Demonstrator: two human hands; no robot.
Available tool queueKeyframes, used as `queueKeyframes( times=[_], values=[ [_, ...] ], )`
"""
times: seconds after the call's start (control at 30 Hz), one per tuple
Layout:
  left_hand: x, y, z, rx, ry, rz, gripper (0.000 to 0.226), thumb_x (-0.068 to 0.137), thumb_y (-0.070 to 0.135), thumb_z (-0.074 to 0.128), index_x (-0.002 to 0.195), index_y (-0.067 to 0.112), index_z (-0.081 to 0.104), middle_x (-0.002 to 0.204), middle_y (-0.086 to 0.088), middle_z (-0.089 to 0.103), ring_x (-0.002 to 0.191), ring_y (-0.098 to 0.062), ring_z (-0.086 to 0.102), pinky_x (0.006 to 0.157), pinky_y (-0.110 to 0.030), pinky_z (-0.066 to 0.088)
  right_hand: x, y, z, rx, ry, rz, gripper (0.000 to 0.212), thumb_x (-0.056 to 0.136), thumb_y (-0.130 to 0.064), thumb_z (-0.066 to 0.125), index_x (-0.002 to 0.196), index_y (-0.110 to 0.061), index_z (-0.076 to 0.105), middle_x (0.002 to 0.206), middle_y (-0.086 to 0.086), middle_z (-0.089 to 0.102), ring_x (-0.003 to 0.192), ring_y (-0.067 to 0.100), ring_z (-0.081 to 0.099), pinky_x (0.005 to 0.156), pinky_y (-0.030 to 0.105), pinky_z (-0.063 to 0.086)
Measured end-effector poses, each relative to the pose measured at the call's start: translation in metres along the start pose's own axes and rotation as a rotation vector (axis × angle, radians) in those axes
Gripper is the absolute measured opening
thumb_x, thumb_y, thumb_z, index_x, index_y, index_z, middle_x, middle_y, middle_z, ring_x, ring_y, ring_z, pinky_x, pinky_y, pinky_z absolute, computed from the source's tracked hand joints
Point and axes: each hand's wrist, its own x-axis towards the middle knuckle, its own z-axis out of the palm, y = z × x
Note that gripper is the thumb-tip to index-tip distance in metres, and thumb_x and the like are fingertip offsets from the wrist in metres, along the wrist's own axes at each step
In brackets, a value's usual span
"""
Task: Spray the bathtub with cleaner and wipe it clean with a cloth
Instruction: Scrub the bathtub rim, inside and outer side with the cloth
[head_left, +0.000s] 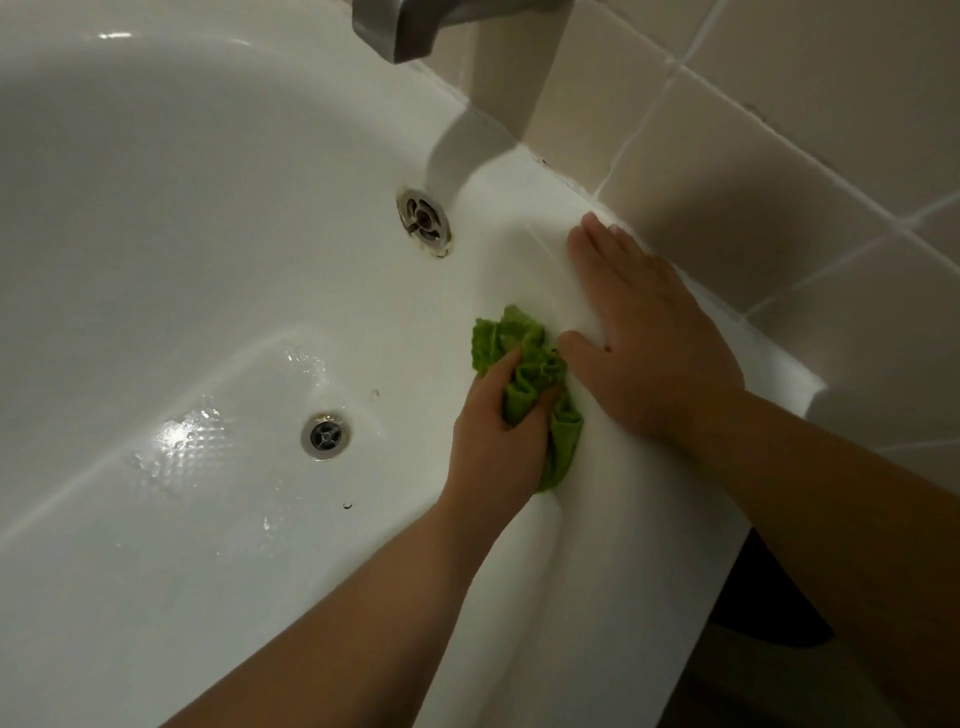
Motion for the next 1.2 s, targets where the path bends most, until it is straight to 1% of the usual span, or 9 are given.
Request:
queueKeyframes(
  times=[0.07, 0.23, 0.4, 0.57, 0.73, 0.83, 1.0, 1.1, 1.2],
  values=[
    [0.014, -0.005, 0.001, 0.025, 0.036, -0.016, 0.052, 0.093, 0.040, 0.064, 0.144, 0.045, 0.053, 0.135, 0.016, 0.064, 0.124, -0.007, 0.060, 0.106, -0.032, 0.048, 0.005, -0.001, -0.001, -0.013, 0.000, 0.000, 0.082, 0.101, -0.036, 0.045, 0.165, -0.021, -0.004, 0.172, -0.006, -0.008, 0.157, 0.009, -0.010, 0.119, 0.025, -0.012],
    [0.020, -0.047, -0.011, 0.136, 0.000, -0.283, 0.043, 0.100, 0.036, 0.060, 0.143, 0.037, 0.056, 0.125, 0.008, 0.066, 0.120, -0.021, 0.062, 0.108, -0.042, 0.048, 0.012, -0.003, 0.000, -0.009, 0.017, -0.020, 0.081, 0.100, -0.031, 0.046, 0.165, -0.019, -0.002, 0.173, -0.004, -0.007, 0.157, 0.009, -0.009, 0.120, 0.025, -0.012],
    [0.017, -0.042, -0.010, 0.073, -0.005, -0.120, 0.049, 0.098, 0.033, 0.065, 0.145, 0.037, 0.054, 0.133, 0.014, 0.064, 0.120, -0.008, 0.060, 0.105, -0.031, 0.048, 0.023, -0.002, 0.003, -0.003, 0.049, -0.078, 0.079, 0.099, -0.027, 0.048, 0.165, -0.014, 0.007, 0.173, 0.002, 0.003, 0.158, 0.012, -0.001, 0.126, 0.028, -0.001],
    [0.042, -0.069, -0.010, 0.244, 0.036, -0.317, 0.053, 0.104, 0.036, 0.054, 0.155, 0.030, 0.041, 0.148, 0.001, 0.054, 0.135, -0.025, 0.052, 0.114, -0.037, 0.039, 0.030, -0.004, 0.004, -0.020, 0.086, -0.112, 0.078, 0.095, -0.027, 0.047, 0.164, -0.011, 0.014, 0.172, 0.004, 0.010, 0.157, 0.015, 0.005, 0.128, 0.033, 0.007],
    [0.028, -0.072, -0.013, 0.210, 0.022, -0.221, 0.059, 0.098, 0.037, 0.065, 0.153, 0.028, 0.046, 0.148, 0.005, 0.054, 0.136, -0.017, 0.051, 0.116, -0.035, 0.039, 0.035, -0.005, 0.003, -0.002, 0.108, -0.138, 0.081, 0.091, -0.028, 0.047, 0.164, -0.012, 0.018, 0.172, 0.003, 0.014, 0.156, 0.013, 0.008, 0.125, 0.028, 0.006],
    [0.044, -0.086, -0.019, 0.269, 0.005, -0.260, 0.059, 0.100, 0.039, 0.063, 0.155, 0.029, 0.043, 0.151, 0.003, 0.052, 0.137, -0.021, 0.050, 0.115, -0.030, 0.037, 0.038, -0.006, 0.003, 0.008, 0.091, -0.130, 0.084, 0.088, -0.030, 0.047, 0.165, -0.016, 0.017, 0.172, -0.002, 0.012, 0.154, 0.009, 0.006, 0.122, 0.024, 0.004],
    [0.047, -0.124, -0.030, 0.491, -0.076, -0.432, 0.045, 0.105, 0.032, 0.046, 0.150, 0.032, 0.049, 0.144, -0.008, 0.055, 0.129, -0.032, 0.054, 0.108, -0.037, 0.041, 0.042, -0.006, 0.005, 0.005, 0.110, -0.153, 0.084, 0.086, -0.028, 0.048, 0.164, -0.014, 0.021, 0.171, 0.000, 0.016, 0.155, 0.011, 0.010, 0.126, 0.029, 0.010],
    [0.035, -0.125, -0.033, 0.443, -0.100, -0.410, 0.042, 0.104, 0.036, 0.049, 0.146, 0.034, 0.054, 0.143, -0.003, 0.058, 0.131, -0.029, 0.053, 0.106, -0.031, 0.039, 0.042, -0.005, 0.006, 0.008, 0.125, -0.151, 0.085, 0.084, -0.027, 0.049, 0.163, -0.015, 0.022, 0.171, -0.002, 0.017, 0.156, 0.010, 0.012, 0.127, 0.034, 0.015],
    [0.040, -0.131, -0.040, 0.419, -0.127, -0.370, 0.049, 0.103, 0.034, 0.057, 0.151, 0.033, 0.048, 0.150, 0.000, 0.052, 0.137, -0.025, 0.049, 0.107, -0.025, 0.033, 0.044, -0.005, 0.006, 0.016, 0.133, -0.155, 0.085, 0.083, -0.027, 0.049, 0.163, -0.016, 0.022, 0.171, -0.004, 0.017, 0.156, 0.010, 0.012, 0.127, 0.034, 0.014]
  ],
)
